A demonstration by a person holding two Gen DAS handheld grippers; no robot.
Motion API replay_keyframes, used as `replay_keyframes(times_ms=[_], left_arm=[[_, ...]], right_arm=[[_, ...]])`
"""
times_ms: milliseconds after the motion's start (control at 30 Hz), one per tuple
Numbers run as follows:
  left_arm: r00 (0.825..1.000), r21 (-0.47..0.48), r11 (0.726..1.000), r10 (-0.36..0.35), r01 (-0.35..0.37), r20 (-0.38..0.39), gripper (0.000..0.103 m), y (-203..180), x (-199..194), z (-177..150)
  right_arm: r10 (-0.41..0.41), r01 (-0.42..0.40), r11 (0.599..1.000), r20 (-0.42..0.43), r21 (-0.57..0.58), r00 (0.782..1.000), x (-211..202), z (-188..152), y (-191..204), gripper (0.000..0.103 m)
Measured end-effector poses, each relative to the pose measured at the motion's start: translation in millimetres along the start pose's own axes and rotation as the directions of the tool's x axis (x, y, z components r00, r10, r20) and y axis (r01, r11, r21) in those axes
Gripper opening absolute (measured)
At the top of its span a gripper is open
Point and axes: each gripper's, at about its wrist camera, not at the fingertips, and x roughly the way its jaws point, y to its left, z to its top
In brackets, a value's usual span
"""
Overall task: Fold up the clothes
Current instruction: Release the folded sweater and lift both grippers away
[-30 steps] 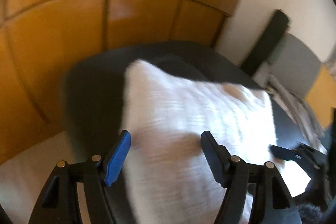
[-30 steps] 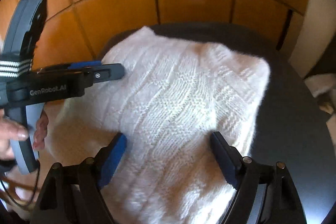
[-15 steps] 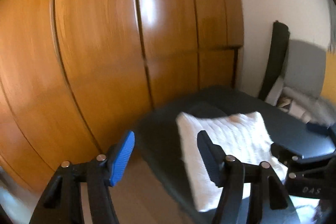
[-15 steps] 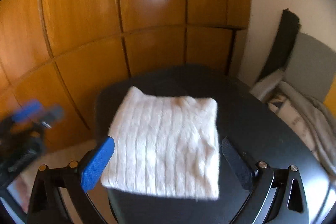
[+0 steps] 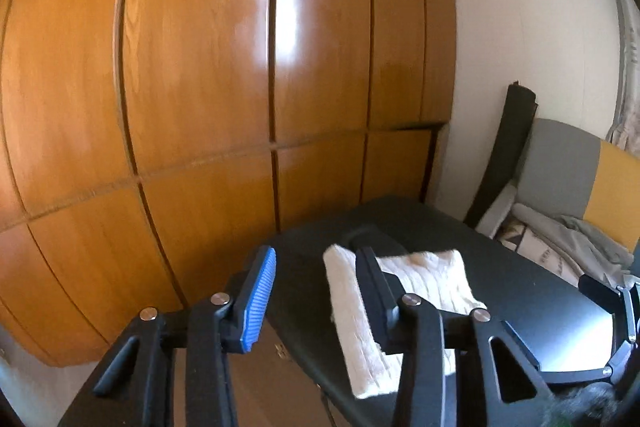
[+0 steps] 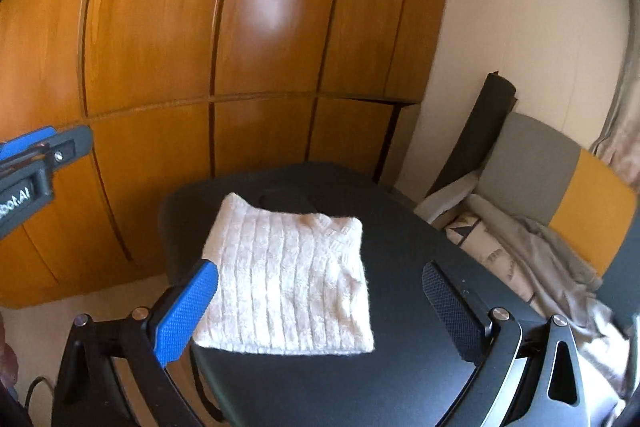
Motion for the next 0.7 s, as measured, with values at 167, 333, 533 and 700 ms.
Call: replay_keyframes(times_ms=[167,333,533,700], left_arm=[[0.997,-0.028,0.999,-0.024,0.023,-0.066,0.042,1.9,20.7,-5.2],[0.994,-0.051,0.998,-0.043,0.038,-0.096,0.042,3.2,32.5,-10.0],[0.997,-0.051,0.998,-0.040,0.037,-0.069,0.042,2.1,30.5,-11.7],[0.998,-0.039,0.999,-0.030,0.028,-0.058,0.041,-1.0,25.9,-10.1]], right_arm=[[0.013,-0.013,1.000,-0.024,-0.006,1.000,7.0,-1.0,5.9,0.103],[0.022,-0.023,0.999,-0.035,-0.024,0.999,13.1,-3.6,10.1,0.103],[0.060,-0.060,0.998,-0.056,-0.005,0.997,15.5,-8.2,10.8,0.103],[0.080,-0.080,0.997,-0.068,0.009,0.995,15.6,-11.3,10.5,0.103]])
